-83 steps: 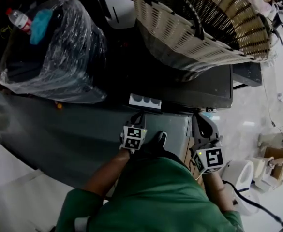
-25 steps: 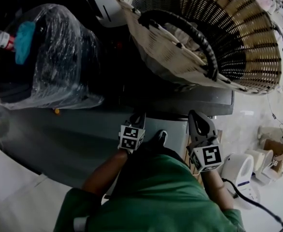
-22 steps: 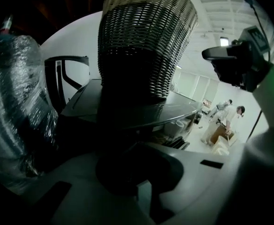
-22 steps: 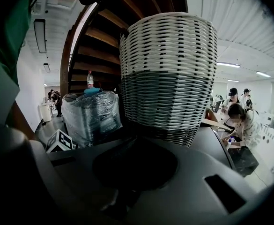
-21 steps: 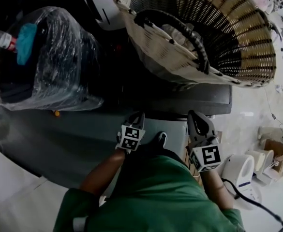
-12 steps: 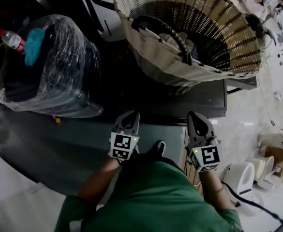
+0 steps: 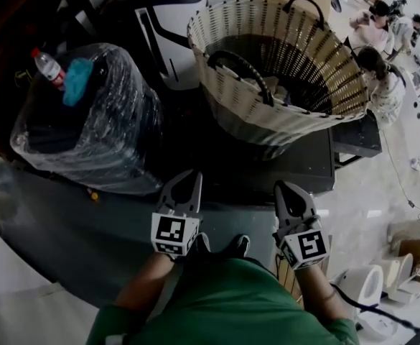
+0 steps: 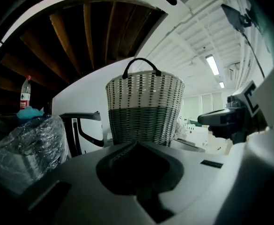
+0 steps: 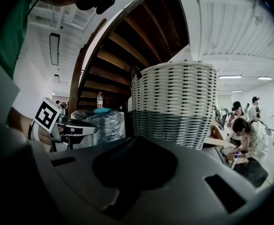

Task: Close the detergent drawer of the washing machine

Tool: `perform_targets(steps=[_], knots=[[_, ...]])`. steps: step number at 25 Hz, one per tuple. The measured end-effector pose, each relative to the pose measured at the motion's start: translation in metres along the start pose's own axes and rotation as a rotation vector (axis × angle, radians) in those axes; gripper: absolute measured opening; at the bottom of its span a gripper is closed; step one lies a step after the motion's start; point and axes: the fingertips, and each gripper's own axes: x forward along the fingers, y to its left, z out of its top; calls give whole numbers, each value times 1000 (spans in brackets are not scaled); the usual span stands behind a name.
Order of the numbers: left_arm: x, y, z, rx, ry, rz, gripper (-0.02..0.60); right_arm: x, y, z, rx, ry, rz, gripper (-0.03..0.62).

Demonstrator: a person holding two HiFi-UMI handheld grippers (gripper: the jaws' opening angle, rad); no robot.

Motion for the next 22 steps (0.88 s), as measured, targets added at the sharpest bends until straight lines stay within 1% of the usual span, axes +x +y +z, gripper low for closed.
perform_targets(steps=[3, 6, 9, 11, 15, 22], knots=[[-12, 0, 33, 0, -61, 1, 20, -4, 5, 28, 18, -76, 12, 15], [-24, 0, 69, -9, -145, -1, 20, -10, 8, 55, 26, -150, 24, 15], [-39, 3, 98, 8, -231, 15, 20, -19, 8, 70, 24, -190, 10, 15], [-48, 2, 113, 13, -264, 20, 20, -24, 7, 78, 14, -203, -8, 15], [-57, 4, 123, 16, -293, 33, 20, -26, 4, 73, -11, -195, -21, 15], [-56, 14, 109, -2, -263, 63, 20, -26, -1, 69, -9, -190, -35, 15]])
